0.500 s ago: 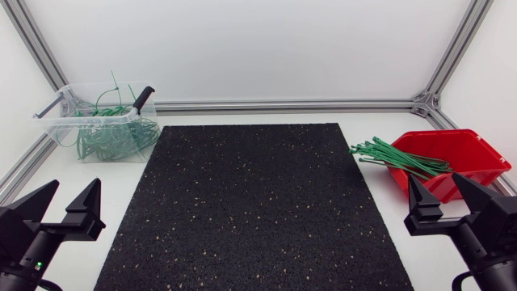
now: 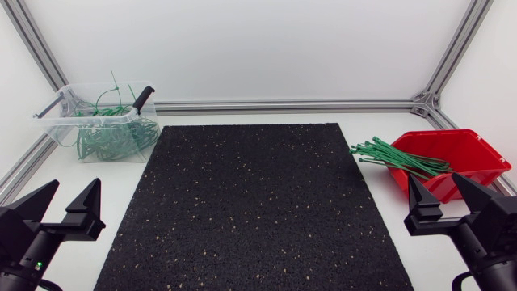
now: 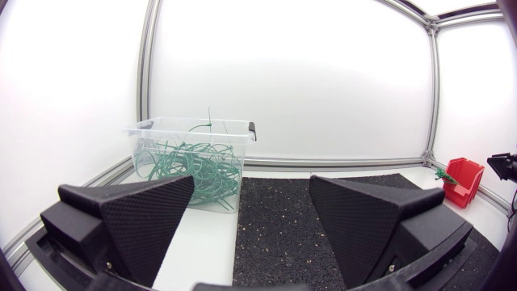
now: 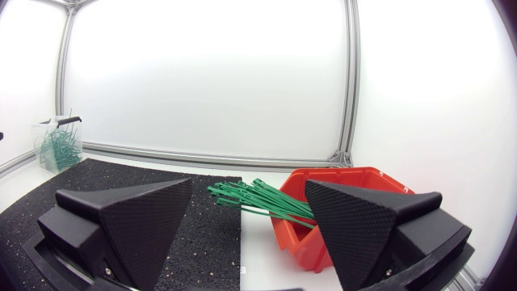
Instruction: Take a green cable tie from the red box, thread the tail through the head to close it, then place it in the transparent bin on the left.
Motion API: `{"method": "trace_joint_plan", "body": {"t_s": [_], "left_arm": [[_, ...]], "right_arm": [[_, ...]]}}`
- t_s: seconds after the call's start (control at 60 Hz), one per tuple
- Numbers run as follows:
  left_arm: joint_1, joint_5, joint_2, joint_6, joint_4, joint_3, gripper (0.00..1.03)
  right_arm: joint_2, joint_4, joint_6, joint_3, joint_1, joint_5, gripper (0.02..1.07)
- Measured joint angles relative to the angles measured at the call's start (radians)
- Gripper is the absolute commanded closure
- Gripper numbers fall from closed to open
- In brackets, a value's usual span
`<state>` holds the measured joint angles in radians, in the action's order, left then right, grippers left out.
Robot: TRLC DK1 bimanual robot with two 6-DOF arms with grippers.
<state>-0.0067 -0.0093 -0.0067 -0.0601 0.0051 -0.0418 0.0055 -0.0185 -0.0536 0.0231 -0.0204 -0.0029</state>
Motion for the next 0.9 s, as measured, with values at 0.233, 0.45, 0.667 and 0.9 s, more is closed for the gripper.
{"method": "trace_joint_plan", "body": {"t_s": [0.233,0.45,0.667,0.9], "left_arm": [[0.0,0.0,0.0,0.0,0.0,0.0,0.04],[0.0,0.0,0.0,0.0,0.0,0.0,0.04],[0.003,0.0,0.0,0.0,0.0,0.0,0.04],[0.006,0.0,0.0,0.0,0.0,0.0,0.04]], "right_arm": [[0.0,0.002,0.001,0.0,0.002,0.0,0.05],[0.001,-0.018,0.001,0.097,0.038,0.0,0.05],[0.191,-0.062,0.001,0.371,0.053,0.0,0.06],[0.497,-0.251,-0.002,0.65,0.044,0.0,0.06]]}}
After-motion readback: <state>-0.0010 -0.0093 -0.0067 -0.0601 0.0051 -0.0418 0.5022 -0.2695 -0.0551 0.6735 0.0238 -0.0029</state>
